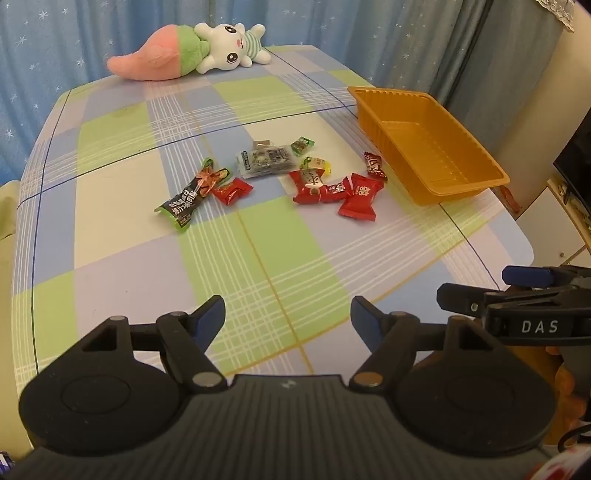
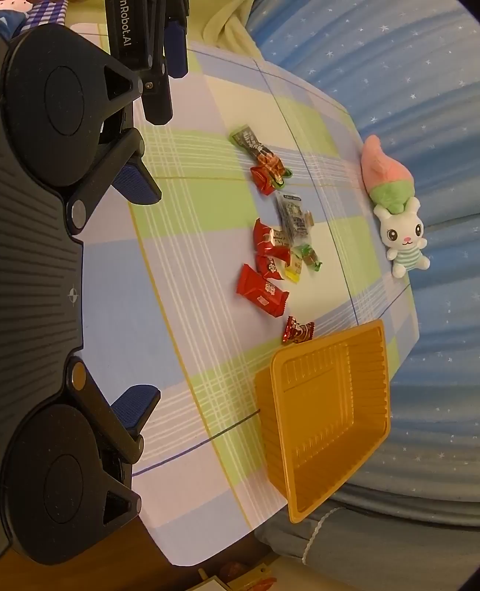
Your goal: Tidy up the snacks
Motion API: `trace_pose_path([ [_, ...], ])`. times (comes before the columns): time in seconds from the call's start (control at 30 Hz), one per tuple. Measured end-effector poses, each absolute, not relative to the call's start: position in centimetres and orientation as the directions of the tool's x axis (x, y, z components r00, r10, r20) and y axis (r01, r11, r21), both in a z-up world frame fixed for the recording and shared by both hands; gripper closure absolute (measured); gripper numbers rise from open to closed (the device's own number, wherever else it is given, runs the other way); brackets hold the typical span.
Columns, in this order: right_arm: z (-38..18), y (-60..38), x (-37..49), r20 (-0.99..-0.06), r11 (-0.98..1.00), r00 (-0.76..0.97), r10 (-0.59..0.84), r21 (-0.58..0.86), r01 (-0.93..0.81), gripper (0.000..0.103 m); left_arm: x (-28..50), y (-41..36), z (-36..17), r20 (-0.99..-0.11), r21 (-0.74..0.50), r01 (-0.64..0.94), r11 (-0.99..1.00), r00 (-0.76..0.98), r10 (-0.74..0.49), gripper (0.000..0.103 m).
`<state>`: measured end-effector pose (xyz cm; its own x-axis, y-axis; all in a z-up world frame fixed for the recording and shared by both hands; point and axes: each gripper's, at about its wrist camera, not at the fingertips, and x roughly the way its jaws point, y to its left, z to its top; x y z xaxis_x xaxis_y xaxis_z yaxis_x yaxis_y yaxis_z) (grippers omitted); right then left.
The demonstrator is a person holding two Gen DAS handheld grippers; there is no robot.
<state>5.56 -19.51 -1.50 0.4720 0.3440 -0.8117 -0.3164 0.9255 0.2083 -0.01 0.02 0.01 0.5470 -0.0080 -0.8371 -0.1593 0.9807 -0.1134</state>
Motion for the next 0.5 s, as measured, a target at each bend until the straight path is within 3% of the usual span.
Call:
trace_pose_path([
  [0.5, -1.59, -19.48, 5.7, -0.811, 0.924, 0.472, 0.347, 0.208, -0.322, 0.0, 0.01, 0.46, 0.13, -0.839, -0.104, -0.157, 0.982, 0.544, -0.002, 0.03],
])
